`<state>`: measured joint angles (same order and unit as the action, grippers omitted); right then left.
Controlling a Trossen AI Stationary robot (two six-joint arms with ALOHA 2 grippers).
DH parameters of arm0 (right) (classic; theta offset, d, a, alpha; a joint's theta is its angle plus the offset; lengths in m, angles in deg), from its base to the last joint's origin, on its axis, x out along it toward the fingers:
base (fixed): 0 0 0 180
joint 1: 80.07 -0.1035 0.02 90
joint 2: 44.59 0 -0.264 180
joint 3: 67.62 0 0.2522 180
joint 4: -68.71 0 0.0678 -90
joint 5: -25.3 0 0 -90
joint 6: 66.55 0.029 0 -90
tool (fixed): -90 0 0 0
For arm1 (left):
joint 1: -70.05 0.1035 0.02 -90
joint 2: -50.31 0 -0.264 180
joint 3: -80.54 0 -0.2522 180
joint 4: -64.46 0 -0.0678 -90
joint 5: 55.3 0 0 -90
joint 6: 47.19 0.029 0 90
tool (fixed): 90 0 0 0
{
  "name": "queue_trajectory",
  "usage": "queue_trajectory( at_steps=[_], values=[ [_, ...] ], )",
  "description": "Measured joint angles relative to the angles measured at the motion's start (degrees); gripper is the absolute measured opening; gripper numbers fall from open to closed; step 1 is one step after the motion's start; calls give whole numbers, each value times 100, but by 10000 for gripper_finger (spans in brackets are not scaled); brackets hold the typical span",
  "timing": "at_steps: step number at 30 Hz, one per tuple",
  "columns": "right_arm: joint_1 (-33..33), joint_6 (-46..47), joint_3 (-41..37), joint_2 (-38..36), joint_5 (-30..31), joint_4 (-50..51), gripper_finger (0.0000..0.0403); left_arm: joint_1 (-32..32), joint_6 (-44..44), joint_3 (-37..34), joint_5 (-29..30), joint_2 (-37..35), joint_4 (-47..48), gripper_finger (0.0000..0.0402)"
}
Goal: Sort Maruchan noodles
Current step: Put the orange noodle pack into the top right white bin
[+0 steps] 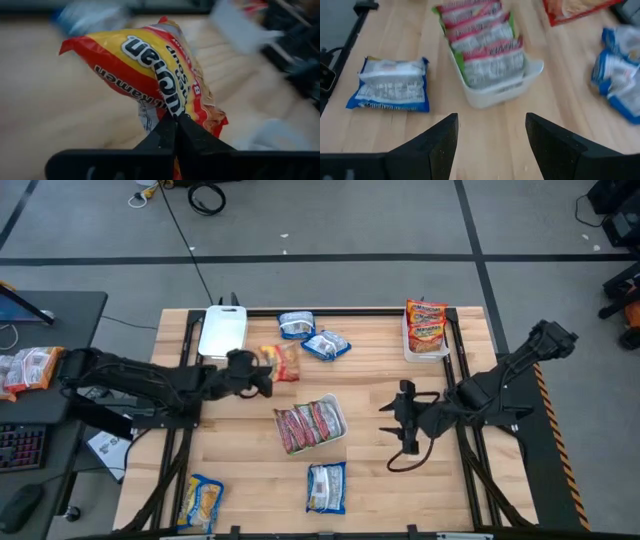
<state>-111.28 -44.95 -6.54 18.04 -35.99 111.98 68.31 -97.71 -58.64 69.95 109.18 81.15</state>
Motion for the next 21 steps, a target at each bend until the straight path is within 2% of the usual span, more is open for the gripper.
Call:
queue_trajectory(
  at_steps=[4,9,15,21],
  values=[
    [346,-185,353,0,61,-39,238,-3,1348,1061,14,0,565,3],
    [672,-690,877,-1,98,-32,238,133,2447,2301,190,337,1269,2],
    [675,-1115,1550,-7,195,714,238,65,3044,3512,192,1667,1514,1],
    [509,-639,1723,-57,433,2038,238,-267,3369,4383,67,3230,1547,1]
  ],
)
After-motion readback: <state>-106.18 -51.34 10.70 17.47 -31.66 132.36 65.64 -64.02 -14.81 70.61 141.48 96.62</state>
